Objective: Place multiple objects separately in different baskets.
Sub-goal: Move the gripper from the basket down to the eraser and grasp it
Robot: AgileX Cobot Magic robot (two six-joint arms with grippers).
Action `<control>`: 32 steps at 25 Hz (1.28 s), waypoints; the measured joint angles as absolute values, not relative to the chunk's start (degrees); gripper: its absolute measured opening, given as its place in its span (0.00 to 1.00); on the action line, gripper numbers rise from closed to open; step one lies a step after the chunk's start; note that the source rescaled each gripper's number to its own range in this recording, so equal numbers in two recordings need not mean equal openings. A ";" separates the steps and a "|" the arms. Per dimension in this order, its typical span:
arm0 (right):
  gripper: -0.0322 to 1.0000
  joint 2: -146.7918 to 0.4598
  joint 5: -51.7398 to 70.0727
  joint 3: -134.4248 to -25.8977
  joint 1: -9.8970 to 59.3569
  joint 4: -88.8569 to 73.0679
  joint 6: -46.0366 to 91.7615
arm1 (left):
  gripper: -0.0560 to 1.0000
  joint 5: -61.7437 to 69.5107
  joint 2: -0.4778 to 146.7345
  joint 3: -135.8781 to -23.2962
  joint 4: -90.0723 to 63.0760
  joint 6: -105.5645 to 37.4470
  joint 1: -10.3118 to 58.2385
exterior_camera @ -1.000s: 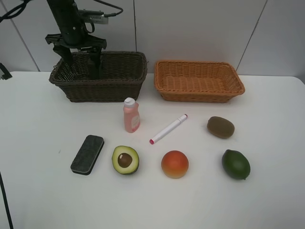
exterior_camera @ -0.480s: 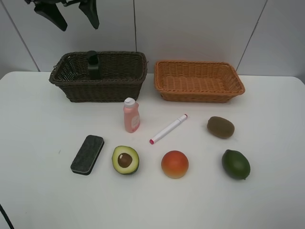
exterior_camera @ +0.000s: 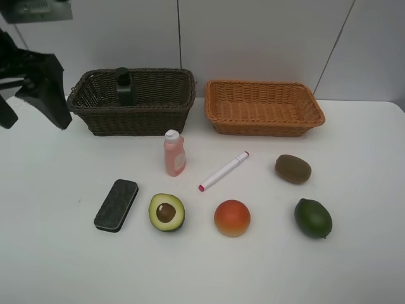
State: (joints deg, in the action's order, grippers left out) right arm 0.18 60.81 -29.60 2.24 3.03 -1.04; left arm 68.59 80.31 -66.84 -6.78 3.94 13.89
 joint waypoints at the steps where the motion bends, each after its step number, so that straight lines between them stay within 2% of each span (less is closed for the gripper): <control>1: 1.00 0.18 60.81 -29.60 2.24 3.03 -1.04 | 0.99 68.62 79.66 -63.77 -6.88 3.94 13.89; 5: 1.00 0.18 60.81 -29.60 2.24 3.03 -1.04 | 0.99 67.49 79.18 -53.97 -7.32 3.81 13.89; 10: 1.00 0.18 60.81 -29.60 2.24 3.03 -1.04 | 1.00 60.33 79.22 -48.78 -11.69 1.49 13.89; 20: 1.00 0.18 60.81 -29.60 2.24 3.03 -1.04 | 1.00 53.76 92.62 -51.96 -12.68 -1.48 14.86; 28: 1.00 0.18 60.81 -29.60 2.24 3.03 -1.04 | 1.00 52.88 103.26 -61.87 -4.71 5.50 26.24; 32: 1.00 0.18 60.81 -29.60 2.24 3.03 -1.04 | 1.00 51.57 105.51 -63.49 -0.61 11.24 29.48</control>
State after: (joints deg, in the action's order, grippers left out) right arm 0.18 60.81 -29.60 2.24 3.03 -1.04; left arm 51.57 105.51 -63.49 -0.61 11.24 29.48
